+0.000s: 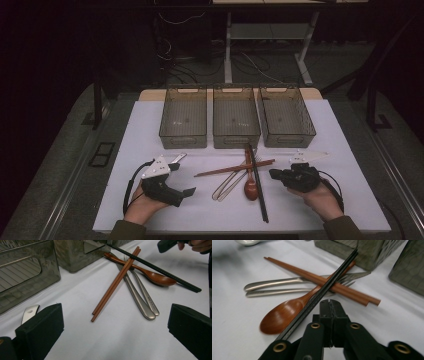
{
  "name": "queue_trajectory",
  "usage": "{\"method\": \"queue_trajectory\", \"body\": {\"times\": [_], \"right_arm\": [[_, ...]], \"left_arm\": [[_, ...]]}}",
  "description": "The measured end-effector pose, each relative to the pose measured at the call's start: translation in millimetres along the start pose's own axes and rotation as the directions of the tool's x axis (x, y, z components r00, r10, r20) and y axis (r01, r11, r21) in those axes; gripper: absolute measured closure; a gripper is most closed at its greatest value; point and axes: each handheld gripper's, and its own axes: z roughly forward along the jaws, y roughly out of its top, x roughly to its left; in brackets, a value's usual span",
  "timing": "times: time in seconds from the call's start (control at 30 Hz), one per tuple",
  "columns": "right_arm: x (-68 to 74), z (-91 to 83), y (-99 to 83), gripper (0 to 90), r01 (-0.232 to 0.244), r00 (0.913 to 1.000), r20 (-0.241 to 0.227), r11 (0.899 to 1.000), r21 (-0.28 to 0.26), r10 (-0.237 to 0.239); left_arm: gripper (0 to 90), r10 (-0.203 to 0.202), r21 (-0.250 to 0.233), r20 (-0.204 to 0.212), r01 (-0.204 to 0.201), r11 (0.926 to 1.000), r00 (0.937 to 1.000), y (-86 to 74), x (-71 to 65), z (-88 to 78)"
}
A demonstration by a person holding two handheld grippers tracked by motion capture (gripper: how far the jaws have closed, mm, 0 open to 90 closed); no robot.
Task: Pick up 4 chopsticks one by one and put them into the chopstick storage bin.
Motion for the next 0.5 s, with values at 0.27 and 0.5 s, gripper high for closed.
{"method": "queue_trajectory", "body": {"times": [0.27,0.5], "right_arm": [[-8.8,25.4,30.5,89.2,0.009,0.9992,0.038,1.000,0.007,-0.010],[-17.8,46.1,46.7,89.2,0.009,0.9970,0.077,1.000,0.024,-0.011]], "left_arm": [[0.0,-0.004,-0.004,-0.001,0.004,1.0000,1.0000,-0.2,0.2,-0.5],[0.0,-0.007,-0.009,0.001,0.007,0.9999,1.0000,-0.6,1.0,-1.0]]}}
